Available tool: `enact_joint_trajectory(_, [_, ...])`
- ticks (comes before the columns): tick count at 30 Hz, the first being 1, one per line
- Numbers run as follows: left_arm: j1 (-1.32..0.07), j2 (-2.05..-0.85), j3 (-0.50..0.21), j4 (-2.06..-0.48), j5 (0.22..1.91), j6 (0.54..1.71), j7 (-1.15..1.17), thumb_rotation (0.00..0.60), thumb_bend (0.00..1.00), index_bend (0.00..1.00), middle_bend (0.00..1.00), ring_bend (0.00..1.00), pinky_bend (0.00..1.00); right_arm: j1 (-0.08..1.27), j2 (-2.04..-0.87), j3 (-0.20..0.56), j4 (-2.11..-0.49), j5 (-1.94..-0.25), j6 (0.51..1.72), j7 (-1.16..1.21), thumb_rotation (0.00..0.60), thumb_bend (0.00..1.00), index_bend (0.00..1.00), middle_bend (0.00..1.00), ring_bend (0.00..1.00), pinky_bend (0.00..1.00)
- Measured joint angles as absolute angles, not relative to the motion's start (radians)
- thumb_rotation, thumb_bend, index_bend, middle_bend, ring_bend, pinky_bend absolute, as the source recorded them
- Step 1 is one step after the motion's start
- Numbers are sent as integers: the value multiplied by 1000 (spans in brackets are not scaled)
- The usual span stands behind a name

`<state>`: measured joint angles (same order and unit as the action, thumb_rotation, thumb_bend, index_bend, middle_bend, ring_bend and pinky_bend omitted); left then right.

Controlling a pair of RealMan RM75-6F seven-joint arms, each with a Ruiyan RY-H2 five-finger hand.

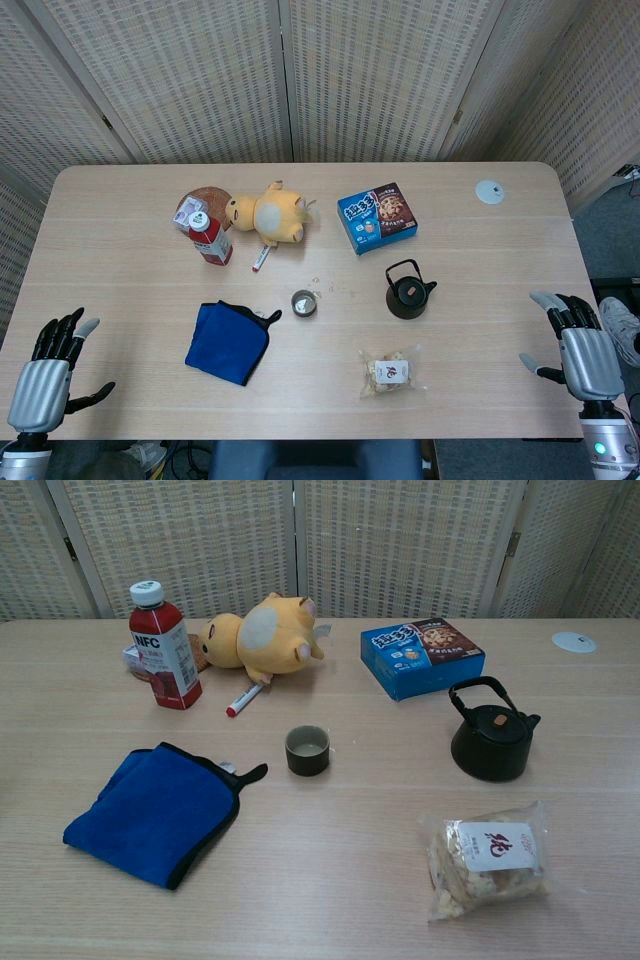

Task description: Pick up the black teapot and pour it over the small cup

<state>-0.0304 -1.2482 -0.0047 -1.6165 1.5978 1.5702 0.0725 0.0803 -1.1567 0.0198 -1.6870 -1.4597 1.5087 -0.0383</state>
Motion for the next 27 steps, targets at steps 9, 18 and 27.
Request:
enact_joint_trajectory(9, [-32, -1248, -4, -1618, 1599, 1571, 66, 600, 3, 124, 0, 0, 0, 94, -1145, 32, -1722, -1448, 1468, -80, 600, 0, 170, 270, 121, 122])
enact_joint_trajectory(18, [-20, -1241, -1, -1617, 1596, 1585, 59, 600, 3, 124, 0, 0, 0, 202, -1138, 79, -1768, -1400, 1304, -145, 600, 0, 178, 277, 121, 122])
enact_joint_trajectory(27, [-11, -1238, 1, -1613, 1593, 1595, 51, 600, 3, 124, 0, 0, 0, 348, -1154, 147, -1784, -1293, 1117, -210, 600, 0, 178, 249, 120, 98])
